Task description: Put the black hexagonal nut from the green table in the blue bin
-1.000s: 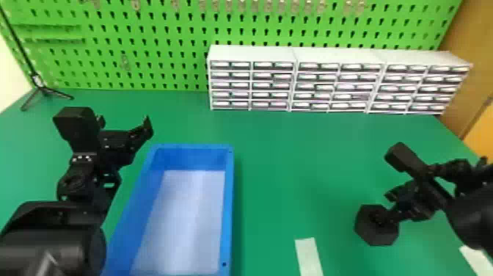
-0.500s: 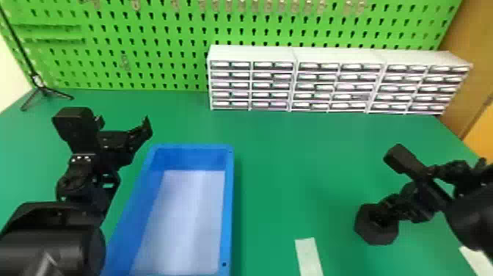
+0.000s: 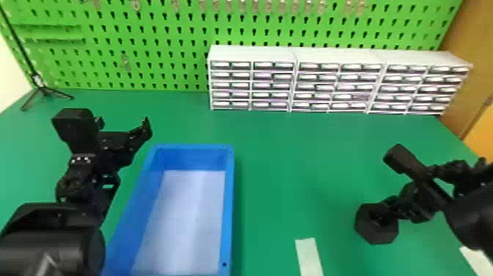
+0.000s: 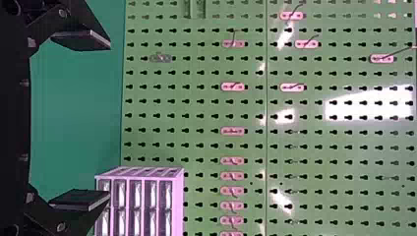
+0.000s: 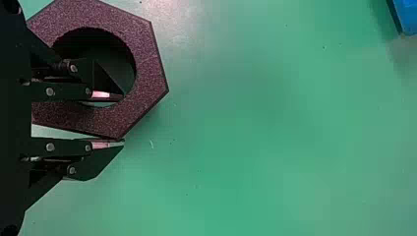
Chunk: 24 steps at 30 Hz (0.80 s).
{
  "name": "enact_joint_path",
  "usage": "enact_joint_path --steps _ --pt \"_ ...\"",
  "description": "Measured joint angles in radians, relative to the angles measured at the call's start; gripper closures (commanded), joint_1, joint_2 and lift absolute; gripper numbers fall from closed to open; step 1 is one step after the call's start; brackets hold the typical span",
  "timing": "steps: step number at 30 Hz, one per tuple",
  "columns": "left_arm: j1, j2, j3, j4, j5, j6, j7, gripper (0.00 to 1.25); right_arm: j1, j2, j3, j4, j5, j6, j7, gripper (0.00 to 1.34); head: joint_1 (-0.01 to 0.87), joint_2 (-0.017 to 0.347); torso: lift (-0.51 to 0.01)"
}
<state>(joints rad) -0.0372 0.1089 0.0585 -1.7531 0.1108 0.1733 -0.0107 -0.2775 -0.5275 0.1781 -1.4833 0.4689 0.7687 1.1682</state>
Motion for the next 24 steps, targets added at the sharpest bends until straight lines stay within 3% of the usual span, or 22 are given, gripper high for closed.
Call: enact_joint_path --steps 15,24 --pt "0.0 0.0 0.002 0.0 0.001 0.0 0.0 0.2 -0.025 -0.004 -0.006 -0.033 0.018 0.015 0.008 1.05 0.686 0.028 -0.096" --pt "-0.001 0.0 0.001 0.0 0.0 0.0 0.0 0.2 -0.071 -0.005 -0.024 -0.084 -0.024 0.068 0.008 1.05 0.686 0.028 -0.096"
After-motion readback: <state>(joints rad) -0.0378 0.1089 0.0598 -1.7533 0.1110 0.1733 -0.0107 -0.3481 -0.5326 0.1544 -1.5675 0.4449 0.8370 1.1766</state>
